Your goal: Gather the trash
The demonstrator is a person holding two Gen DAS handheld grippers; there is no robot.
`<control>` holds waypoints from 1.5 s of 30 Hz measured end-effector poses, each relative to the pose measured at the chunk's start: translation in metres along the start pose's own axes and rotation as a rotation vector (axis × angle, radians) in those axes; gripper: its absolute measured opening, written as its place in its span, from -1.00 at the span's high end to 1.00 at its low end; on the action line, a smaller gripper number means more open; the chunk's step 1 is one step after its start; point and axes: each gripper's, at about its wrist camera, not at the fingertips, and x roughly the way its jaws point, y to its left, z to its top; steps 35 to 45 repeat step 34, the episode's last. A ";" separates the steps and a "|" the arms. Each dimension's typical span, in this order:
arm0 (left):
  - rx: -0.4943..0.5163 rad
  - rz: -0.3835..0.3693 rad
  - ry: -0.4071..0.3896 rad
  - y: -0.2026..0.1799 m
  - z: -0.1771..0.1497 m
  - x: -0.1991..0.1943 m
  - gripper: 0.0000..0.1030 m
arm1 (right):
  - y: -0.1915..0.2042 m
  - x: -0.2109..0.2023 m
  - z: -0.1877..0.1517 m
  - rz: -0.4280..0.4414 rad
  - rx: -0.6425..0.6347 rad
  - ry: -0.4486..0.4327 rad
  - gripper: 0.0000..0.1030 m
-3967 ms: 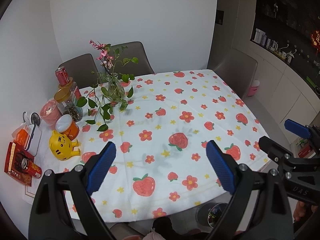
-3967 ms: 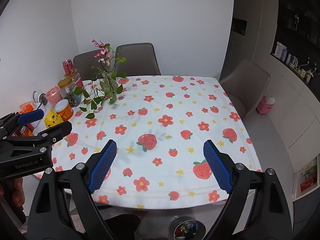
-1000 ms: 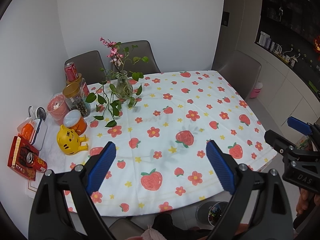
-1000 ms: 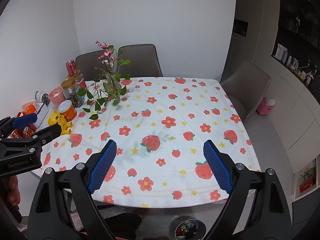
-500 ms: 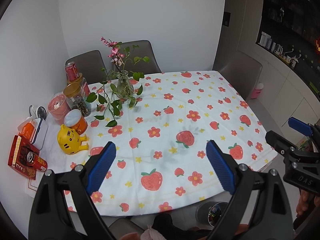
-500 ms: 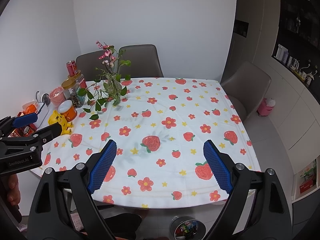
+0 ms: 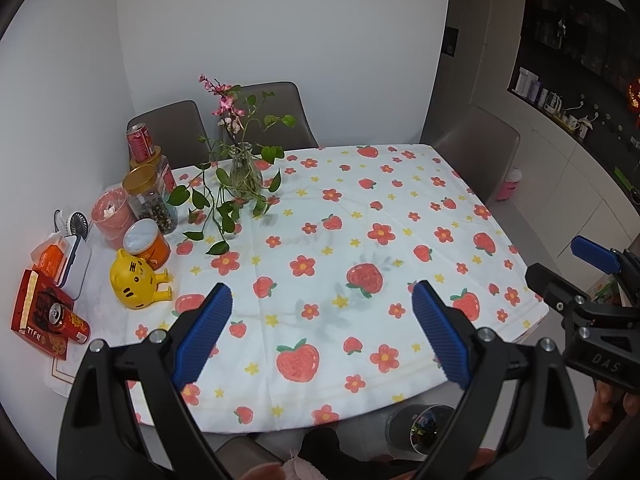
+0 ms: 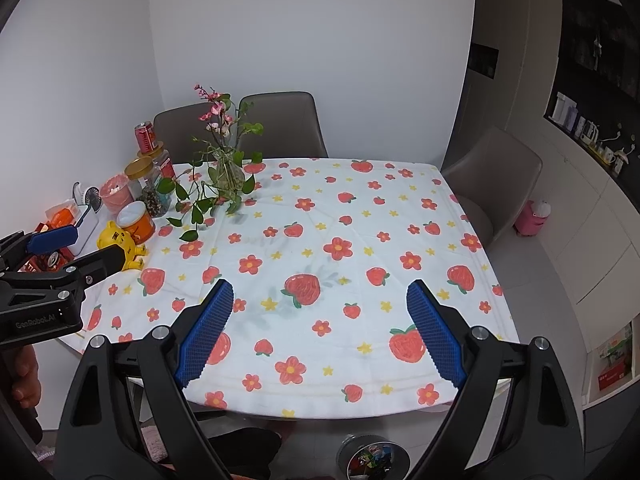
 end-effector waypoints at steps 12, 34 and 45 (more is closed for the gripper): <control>-0.003 -0.003 -0.004 0.001 0.000 -0.002 -0.77 | -0.001 -0.003 0.001 0.009 -0.004 -0.006 -0.66; -0.013 -0.012 -0.017 -0.001 0.002 -0.004 -0.77 | -0.005 -0.006 -0.003 0.019 0.000 -0.027 -0.66; -0.013 -0.012 -0.017 -0.001 0.002 -0.004 -0.77 | -0.005 -0.006 -0.003 0.019 0.000 -0.027 -0.66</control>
